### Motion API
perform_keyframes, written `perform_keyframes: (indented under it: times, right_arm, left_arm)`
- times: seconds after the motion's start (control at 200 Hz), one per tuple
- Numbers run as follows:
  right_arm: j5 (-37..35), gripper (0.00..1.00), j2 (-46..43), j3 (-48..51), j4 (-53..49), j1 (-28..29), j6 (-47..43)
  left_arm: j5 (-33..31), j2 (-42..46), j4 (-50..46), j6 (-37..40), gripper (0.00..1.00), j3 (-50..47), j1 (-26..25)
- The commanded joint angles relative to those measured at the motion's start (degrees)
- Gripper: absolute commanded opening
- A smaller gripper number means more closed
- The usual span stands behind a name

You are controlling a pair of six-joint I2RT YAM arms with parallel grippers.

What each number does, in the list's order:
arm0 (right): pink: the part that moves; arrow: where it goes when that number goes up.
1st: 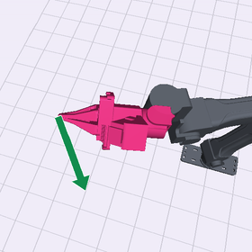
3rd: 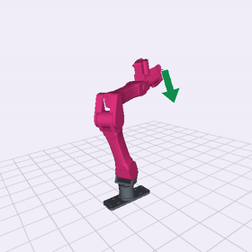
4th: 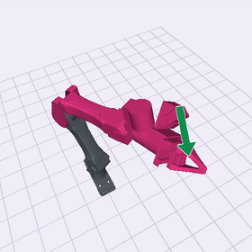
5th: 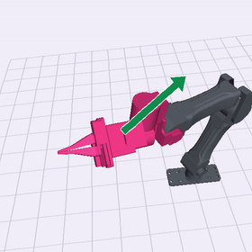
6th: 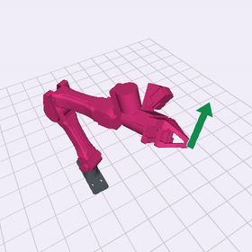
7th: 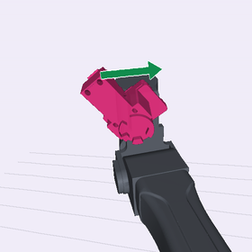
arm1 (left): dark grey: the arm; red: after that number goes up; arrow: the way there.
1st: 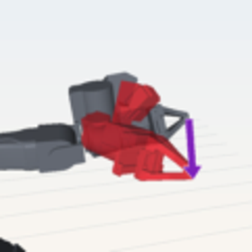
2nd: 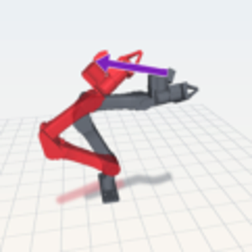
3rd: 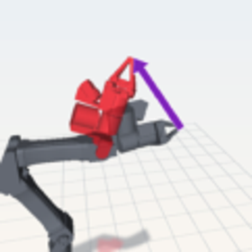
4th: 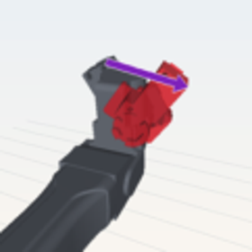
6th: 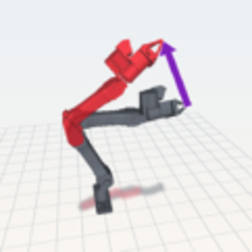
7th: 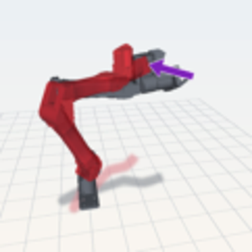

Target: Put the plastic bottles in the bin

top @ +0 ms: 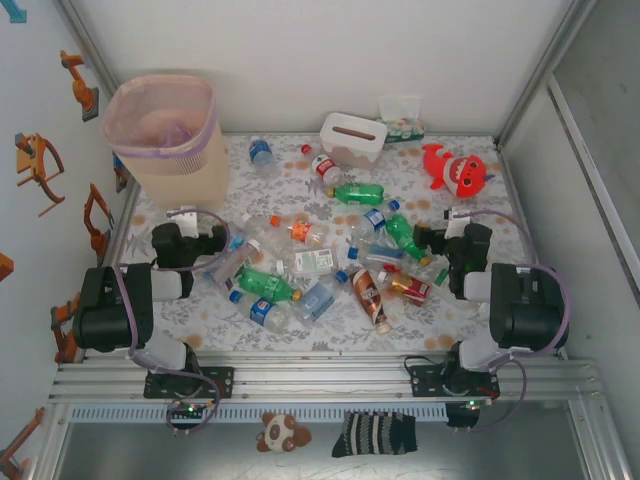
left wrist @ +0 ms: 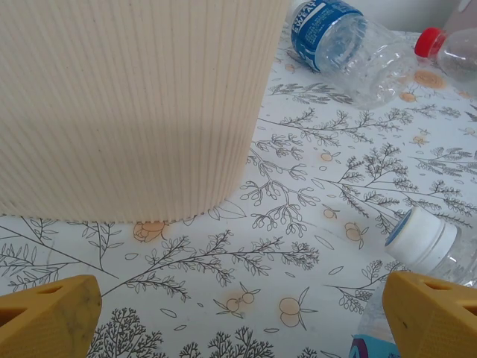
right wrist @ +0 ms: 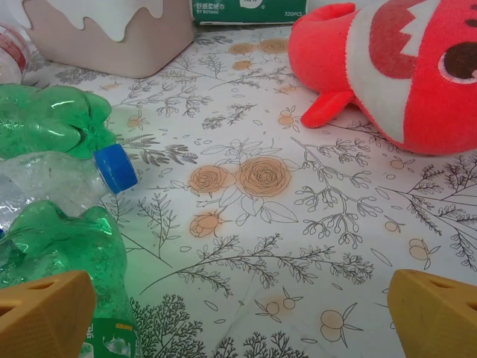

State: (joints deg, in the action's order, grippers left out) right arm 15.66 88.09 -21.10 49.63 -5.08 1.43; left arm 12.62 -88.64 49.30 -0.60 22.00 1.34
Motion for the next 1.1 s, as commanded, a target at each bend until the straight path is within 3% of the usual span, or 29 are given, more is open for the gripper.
perform_keyframes:
  times: [0.0,1.092]
  right_arm:
    - [0.6,0.99,0.3,-0.1,2.0,-0.4,-0.7]
    - [0.5,0.99,0.3,-0.1,2.1,-0.4,-0.7]
  left_arm:
    - [1.1,0.4,1.7,1.0,0.96,-0.4,0.4]
    - [0.7,0.4,1.3,0.2,0.96,-0.1,1.0]
